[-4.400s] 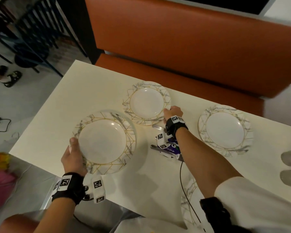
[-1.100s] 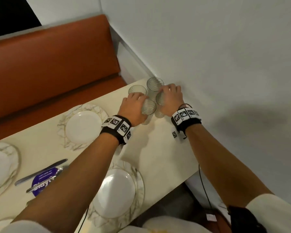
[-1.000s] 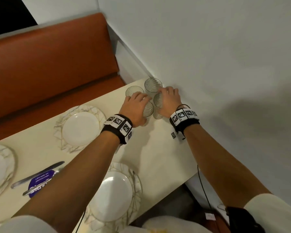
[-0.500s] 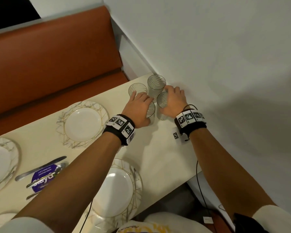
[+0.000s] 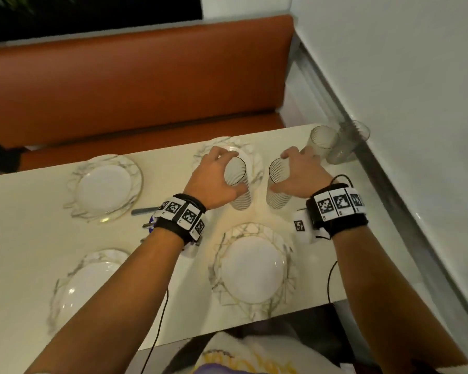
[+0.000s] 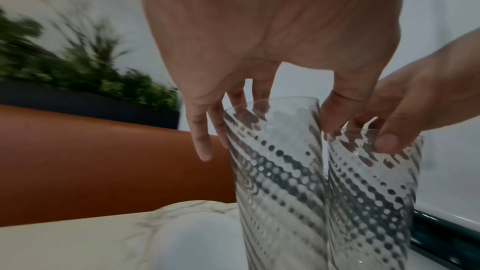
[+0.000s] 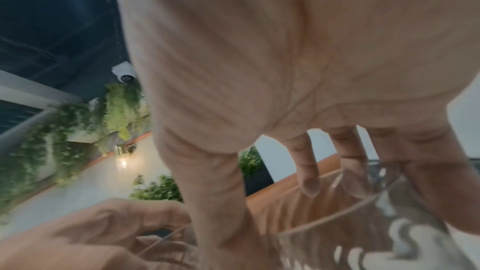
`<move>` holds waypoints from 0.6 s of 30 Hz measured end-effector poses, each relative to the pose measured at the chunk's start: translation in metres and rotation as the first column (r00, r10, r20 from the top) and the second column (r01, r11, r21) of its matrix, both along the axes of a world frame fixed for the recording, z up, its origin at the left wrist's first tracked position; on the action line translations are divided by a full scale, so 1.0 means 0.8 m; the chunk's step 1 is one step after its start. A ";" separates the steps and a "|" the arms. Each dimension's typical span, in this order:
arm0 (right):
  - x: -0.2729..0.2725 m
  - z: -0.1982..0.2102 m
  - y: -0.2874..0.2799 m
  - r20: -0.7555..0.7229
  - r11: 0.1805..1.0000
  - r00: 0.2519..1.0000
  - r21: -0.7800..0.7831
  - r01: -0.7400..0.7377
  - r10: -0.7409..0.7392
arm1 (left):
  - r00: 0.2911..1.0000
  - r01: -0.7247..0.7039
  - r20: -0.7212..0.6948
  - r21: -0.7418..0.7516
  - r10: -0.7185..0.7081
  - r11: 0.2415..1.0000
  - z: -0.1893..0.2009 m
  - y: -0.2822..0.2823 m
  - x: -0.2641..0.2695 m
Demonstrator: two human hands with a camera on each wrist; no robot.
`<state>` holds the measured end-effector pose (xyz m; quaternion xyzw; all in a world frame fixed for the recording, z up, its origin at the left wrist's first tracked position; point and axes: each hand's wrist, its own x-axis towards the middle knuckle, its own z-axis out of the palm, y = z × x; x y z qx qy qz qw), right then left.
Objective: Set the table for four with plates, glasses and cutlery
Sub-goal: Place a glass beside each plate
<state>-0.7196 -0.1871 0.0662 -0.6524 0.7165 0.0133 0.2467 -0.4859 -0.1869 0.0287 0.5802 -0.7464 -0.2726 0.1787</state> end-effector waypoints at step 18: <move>0.436 -0.082 0.076 0.348 0.936 0.870 -0.085 -0.340 0.348 | 0.780 -0.620 -0.042 0.076 0.624 0.781 -0.063 0.140 0.434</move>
